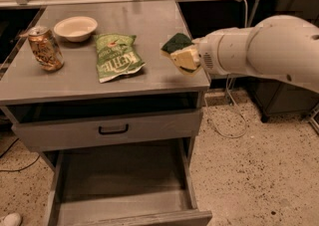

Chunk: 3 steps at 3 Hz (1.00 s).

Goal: Pick sponge from middle drawer and place on counter

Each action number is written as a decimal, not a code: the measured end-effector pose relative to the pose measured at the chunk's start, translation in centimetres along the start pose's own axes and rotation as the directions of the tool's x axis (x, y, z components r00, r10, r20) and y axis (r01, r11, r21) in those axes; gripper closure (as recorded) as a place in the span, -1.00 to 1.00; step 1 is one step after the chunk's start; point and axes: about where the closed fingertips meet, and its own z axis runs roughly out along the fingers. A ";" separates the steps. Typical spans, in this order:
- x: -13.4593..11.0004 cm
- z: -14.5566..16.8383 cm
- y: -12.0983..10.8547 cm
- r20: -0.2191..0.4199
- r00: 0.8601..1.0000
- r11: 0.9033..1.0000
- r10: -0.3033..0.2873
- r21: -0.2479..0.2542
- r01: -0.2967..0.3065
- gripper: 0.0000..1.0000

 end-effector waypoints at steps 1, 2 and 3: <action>-0.2 3.2 -0.5 -0.013 1.000 1.000 0.023 -0.022 -0.023 1.00; -0.2 6.0 -0.8 -0.043 0.999 0.999 0.024 -0.047 -0.026 1.00; 0.4 8.3 -0.7 -0.076 0.997 0.997 0.023 -0.077 -0.029 1.00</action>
Offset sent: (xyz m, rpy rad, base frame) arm 0.0825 0.0304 -0.0436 0.0008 0.1158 0.0386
